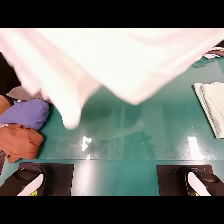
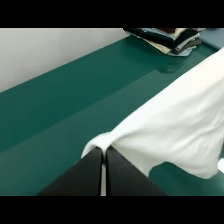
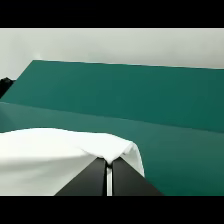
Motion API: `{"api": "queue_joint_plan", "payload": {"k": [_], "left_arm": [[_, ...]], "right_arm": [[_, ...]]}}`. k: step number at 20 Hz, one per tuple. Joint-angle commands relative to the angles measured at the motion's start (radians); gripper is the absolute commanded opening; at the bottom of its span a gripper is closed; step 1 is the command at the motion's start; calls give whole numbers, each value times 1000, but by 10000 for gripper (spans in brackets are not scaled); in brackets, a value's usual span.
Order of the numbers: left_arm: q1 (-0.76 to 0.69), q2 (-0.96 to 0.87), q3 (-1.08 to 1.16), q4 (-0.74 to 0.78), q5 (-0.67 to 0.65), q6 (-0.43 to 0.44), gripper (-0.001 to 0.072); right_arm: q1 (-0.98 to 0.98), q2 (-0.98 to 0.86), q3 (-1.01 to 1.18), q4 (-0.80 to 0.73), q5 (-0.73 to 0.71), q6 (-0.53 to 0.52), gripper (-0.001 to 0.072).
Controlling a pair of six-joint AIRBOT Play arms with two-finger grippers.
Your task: Fold the shirts.
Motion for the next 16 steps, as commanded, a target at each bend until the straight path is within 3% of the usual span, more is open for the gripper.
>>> {"api": "queue_joint_plan", "payload": {"k": [1,6,9,12,13,14,15,16], "left_arm": [[0,-20,-93,2,-96,-16,20],[0,-144,-502,4,-100,23,21],[0,-269,-706,97,83,75,22],[2,-436,-697,212,209,59,23],[2,-478,-675,219,226,51,71],[2,-515,-648,221,242,36,354],[2,-540,-621,224,251,16,580],[2,-554,-595,229,253,6,585]], "right_arm": [[-10,-62,19,-2,171,71,22],[153,-274,-227,-3,211,101,22],[205,-421,-344,-2,97,99,22],[206,-538,-353,-2,-22,99,22],[199,-566,-336,0,-41,99,23],[191,-591,-311,0,-53,99,23],[185,-616,-275,0,-60,99,23],[176,-636,-237,0,-58,99,27]]}}
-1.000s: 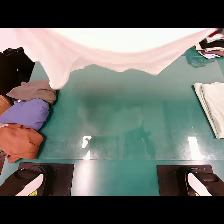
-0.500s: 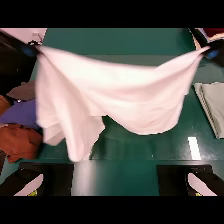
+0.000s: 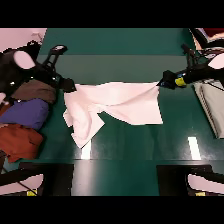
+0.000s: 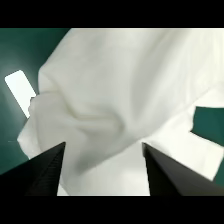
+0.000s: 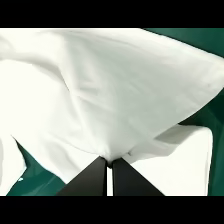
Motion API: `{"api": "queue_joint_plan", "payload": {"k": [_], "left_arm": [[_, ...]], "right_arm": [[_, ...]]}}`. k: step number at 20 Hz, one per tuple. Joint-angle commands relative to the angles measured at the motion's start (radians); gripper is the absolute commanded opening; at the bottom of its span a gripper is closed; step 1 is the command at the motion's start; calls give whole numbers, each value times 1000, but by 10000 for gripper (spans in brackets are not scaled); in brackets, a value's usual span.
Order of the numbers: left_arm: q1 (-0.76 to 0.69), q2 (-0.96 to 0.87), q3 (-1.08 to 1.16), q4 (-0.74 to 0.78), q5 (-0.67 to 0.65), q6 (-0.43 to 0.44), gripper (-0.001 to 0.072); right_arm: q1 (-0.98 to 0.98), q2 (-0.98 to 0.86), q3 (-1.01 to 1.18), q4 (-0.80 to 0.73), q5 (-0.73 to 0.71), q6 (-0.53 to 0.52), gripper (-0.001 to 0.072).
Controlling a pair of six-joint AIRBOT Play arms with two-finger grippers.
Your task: Fold the shirts.
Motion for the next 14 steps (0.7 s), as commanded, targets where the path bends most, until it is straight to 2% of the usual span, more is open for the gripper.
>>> {"api": "queue_joint_plan", "payload": {"k": [1,2,3,6,10,14], "left_arm": [[1,-87,54,46,60,-33,584],[2,-87,81,51,28,-34,584],[8,-81,106,51,-23,-51,584],[51,-14,101,42,-167,-97,583],[64,194,-146,18,-141,-185,584],[64,364,-479,-213,-97,-190,584]], "right_arm": [[-18,-90,87,0,-37,1,136],[-32,-101,127,1,-8,1,361],[-45,-105,160,0,27,0,390],[-92,-50,171,-3,106,-53,389],[-153,125,-11,-3,91,-63,389],[-186,274,-193,-1,3,-64,388]]}}
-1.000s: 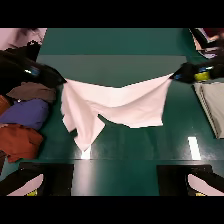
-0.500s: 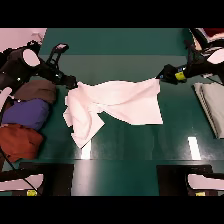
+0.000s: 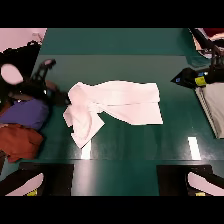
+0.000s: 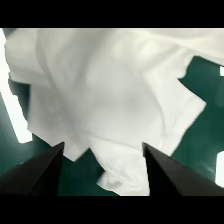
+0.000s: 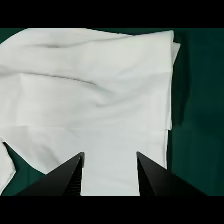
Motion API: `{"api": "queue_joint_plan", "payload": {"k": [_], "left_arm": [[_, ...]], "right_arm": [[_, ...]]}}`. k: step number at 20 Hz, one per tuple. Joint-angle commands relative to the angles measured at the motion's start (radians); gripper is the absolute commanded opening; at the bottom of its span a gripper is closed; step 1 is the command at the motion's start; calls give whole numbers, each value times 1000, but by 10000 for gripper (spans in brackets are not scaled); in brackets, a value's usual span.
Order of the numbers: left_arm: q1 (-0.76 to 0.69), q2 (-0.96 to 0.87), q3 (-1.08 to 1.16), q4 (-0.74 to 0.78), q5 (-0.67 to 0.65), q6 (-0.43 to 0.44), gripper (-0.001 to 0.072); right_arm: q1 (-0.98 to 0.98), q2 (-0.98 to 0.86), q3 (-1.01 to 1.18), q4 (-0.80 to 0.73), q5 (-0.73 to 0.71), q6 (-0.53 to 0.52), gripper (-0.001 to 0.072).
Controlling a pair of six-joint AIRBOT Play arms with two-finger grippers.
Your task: Fold the shirts.
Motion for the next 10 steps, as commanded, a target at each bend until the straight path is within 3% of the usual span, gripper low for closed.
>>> {"api": "queue_joint_plan", "payload": {"k": [1,2,3,8,10], "left_arm": [[3,129,-263,-180,36,-23,583],[3,140,-323,-209,46,-23,558],[3,142,-373,-230,51,-19,488],[-59,142,-487,-283,91,-8,492],[-127,142,-489,-258,114,-45,492]], "right_arm": [[-24,122,-145,1,-76,-5,388],[-24,145,-173,3,-94,-5,388],[-24,163,-199,3,-106,-5,387],[-22,197,-237,9,-105,-4,387],[-19,196,-237,10,-106,-4,387]]}}
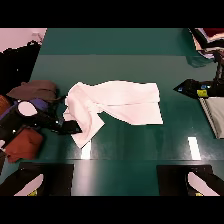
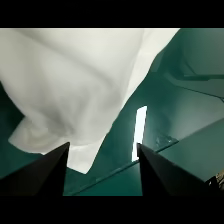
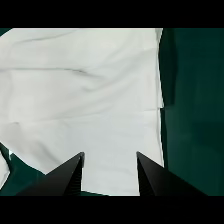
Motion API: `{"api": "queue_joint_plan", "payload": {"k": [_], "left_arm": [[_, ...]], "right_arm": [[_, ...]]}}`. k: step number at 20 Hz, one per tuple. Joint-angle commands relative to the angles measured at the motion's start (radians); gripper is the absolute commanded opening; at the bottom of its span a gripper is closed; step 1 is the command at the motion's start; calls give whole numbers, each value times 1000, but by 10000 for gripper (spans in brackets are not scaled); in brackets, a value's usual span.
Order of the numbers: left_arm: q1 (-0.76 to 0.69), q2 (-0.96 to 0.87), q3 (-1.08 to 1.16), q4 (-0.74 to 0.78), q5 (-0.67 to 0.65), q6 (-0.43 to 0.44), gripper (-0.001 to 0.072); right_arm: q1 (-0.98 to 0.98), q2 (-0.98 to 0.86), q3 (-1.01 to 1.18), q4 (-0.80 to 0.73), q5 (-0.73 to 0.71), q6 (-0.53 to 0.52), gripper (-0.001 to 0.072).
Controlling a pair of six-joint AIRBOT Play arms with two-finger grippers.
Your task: Fold the shirts.
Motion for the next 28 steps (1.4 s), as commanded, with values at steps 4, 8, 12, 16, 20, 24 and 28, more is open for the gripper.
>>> {"api": "queue_joint_plan", "payload": {"k": [4,8,12,16,20,24,28], "left_arm": [[-154,6,-39,48,27,-95,492],[-217,4,-39,63,92,-129,492],[-225,3,-39,98,184,-167,492],[-225,3,-39,143,163,-201,492],[-225,3,-39,147,98,-198,492],[-225,3,-39,179,147,-203,492],[-225,-4,-39,178,224,-211,491]], "right_arm": [[7,12,-14,4,-12,0,387],[7,12,-14,4,-12,0,387],[7,12,-14,4,-13,0,387],[7,12,-14,4,-11,0,386],[7,12,-14,4,-12,0,386],[7,12,-14,4,-14,0,386],[7,12,-14,5,-14,0,386]]}}
